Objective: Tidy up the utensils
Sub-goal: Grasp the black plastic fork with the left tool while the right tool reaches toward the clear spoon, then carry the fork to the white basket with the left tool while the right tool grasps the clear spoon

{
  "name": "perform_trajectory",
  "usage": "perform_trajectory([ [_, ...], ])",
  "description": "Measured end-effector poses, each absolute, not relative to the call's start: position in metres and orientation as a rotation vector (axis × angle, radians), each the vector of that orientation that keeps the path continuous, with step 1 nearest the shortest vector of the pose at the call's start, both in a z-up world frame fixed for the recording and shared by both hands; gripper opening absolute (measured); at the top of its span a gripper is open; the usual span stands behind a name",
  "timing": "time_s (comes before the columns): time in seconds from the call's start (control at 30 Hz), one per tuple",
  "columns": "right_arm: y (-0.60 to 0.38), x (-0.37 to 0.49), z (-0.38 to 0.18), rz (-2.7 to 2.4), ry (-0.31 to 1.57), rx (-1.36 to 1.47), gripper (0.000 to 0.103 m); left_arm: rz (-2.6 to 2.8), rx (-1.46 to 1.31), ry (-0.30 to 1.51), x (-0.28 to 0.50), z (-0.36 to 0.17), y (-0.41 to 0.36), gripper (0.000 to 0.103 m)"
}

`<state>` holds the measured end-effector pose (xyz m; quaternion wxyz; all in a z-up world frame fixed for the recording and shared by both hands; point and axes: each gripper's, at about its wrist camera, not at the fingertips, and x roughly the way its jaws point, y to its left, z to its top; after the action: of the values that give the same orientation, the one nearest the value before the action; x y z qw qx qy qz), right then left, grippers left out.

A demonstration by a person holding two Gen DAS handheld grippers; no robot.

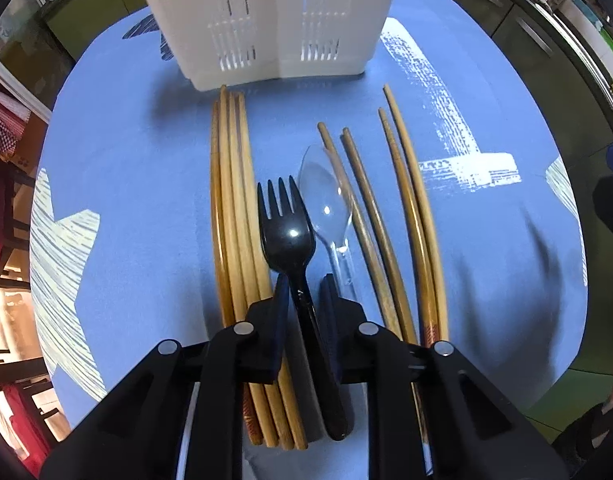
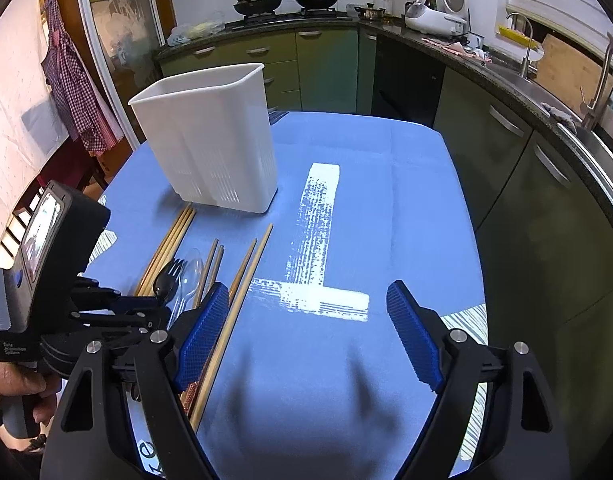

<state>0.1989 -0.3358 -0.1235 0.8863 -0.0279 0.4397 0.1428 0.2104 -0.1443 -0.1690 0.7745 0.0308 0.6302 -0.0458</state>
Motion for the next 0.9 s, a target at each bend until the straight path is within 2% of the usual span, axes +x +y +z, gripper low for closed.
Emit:
perform_trajectory([
  [0.1,-0.336,0.199,-0.124,0.296,0.929,-0.053,0.073,-0.098,0.055,1.345,0.214,-0.169,-0.143,0.009],
  [0.23,-0.336,0.203,-0.129,0.295,0.978,-0.045,0.071,-0.13,0.006,1.304,0.212,-0.153,-0.134,0.009],
  [0.3,-0.332,0.203,-0.131,0.303,0.99,-0.057,0.064,-0.144,0.0,1.258,0.207,-0.136,-0.129,0.009],
  [0.53,-0.285,0.213,-0.137,0.386,1.076,-0.095,0.065,-0.177,-0.023,1.112,0.188,-0.092,-0.107,0.009],
  [0.57,-0.275,0.215,-0.141,0.402,1.103,-0.098,0.061,-0.182,-0.021,1.091,0.184,-0.084,-0.103,0.009],
  [0.7,-0.238,0.219,-0.156,0.449,1.199,-0.127,0.024,-0.183,-0.006,1.03,0.168,-0.078,-0.095,0.009],
  [0.9,-0.209,0.228,-0.173,0.417,1.324,-0.164,0.023,-0.191,-0.003,0.993,0.164,-0.072,-0.089,0.009],
])
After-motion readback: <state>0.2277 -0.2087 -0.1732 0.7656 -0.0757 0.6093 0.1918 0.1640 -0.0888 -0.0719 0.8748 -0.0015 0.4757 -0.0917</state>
